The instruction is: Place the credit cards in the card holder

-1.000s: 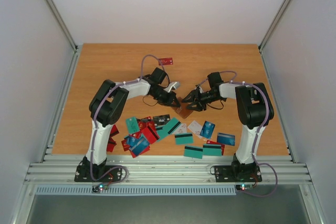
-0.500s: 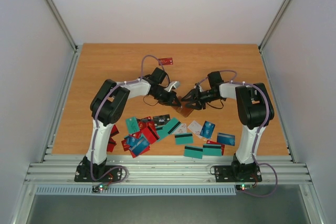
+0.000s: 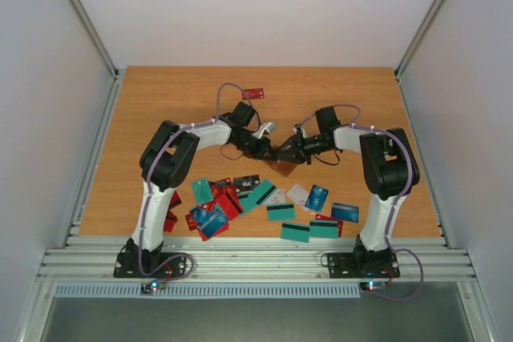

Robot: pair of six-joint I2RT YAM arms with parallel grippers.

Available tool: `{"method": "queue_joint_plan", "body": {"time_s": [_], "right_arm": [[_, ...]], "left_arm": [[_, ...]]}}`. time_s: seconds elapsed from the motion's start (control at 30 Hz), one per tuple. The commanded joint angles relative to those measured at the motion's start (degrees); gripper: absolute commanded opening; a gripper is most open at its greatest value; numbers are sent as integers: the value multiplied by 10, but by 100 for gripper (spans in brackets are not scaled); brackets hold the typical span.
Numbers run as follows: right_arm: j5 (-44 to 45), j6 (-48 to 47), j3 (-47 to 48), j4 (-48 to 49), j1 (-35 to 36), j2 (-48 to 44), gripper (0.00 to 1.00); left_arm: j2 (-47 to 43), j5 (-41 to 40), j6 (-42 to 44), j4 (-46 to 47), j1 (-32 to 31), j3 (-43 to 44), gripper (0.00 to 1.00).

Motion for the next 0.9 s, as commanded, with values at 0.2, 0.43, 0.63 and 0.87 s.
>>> {"method": "queue_joint_plan", "body": {"time_s": [0.2, 0.43, 0.63, 0.87], "right_arm": [[6, -8, 13, -6, 17, 24, 1], [24, -25, 15, -23, 17, 41, 1], [63, -44, 32, -57, 16, 71, 1], [88, -39, 36, -69, 8, 88, 1]], "left_arm": [[24, -18, 3, 0, -2, 14, 0], [28, -16, 2, -1, -3, 20, 0], [34, -15, 6, -9, -4, 29, 0], [36, -18, 25, -33, -6, 34, 0]]}}
